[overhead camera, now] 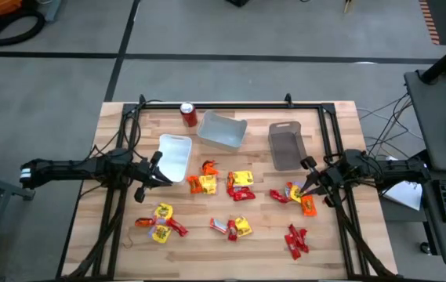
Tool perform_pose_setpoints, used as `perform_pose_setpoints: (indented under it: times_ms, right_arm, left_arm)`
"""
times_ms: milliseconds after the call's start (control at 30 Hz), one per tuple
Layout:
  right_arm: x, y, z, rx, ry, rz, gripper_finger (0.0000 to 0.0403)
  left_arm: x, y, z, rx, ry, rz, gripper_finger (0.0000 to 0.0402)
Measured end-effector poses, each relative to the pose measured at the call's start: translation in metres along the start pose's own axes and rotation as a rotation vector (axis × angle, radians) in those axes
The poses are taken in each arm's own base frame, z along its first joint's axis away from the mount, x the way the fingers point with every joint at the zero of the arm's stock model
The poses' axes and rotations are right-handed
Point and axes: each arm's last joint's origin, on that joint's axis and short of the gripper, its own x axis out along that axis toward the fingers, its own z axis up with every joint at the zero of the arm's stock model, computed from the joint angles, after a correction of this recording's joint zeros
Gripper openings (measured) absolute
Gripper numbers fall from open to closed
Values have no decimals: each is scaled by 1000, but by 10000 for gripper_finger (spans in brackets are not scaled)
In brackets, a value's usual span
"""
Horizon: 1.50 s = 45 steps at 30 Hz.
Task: Sort candy
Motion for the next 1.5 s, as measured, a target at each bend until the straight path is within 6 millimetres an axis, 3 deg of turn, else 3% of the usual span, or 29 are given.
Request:
perform_pose_setpoints:
  times_ms: [167,433,500,600,800,1067,1333,1500]
  right_arm:
    - [0,-1,0,-127,6,-17,43]
    - [0,-1,0,-132,6,-17,43]
    - [0,-1,0,-135,2,-18,43]
    - [0,-1,2,-145,-16,-23,43]
    - [-1,-4,16,166,-147,-55,43]
    - [-5,-17,16,532,-241,-503,43]
    - [-5,-18,12,611,-227,-542,43]
    - [-5,-18,12,598,-224,-545,43]
  left_arm:
    - [0,0,0,0,0,0,18]
    - [0,1,1,44,-15,21,18]
    - [0,1,9,12,-96,35,18]
    - [-3,-1,29,-178,-299,19,18]
    - [-15,0,55,-147,-636,166,18]
    - [-22,2,63,-126,-767,307,18]
    - [-21,2,63,-138,-765,304,18]
    - [-17,5,61,-260,-755,287,18]
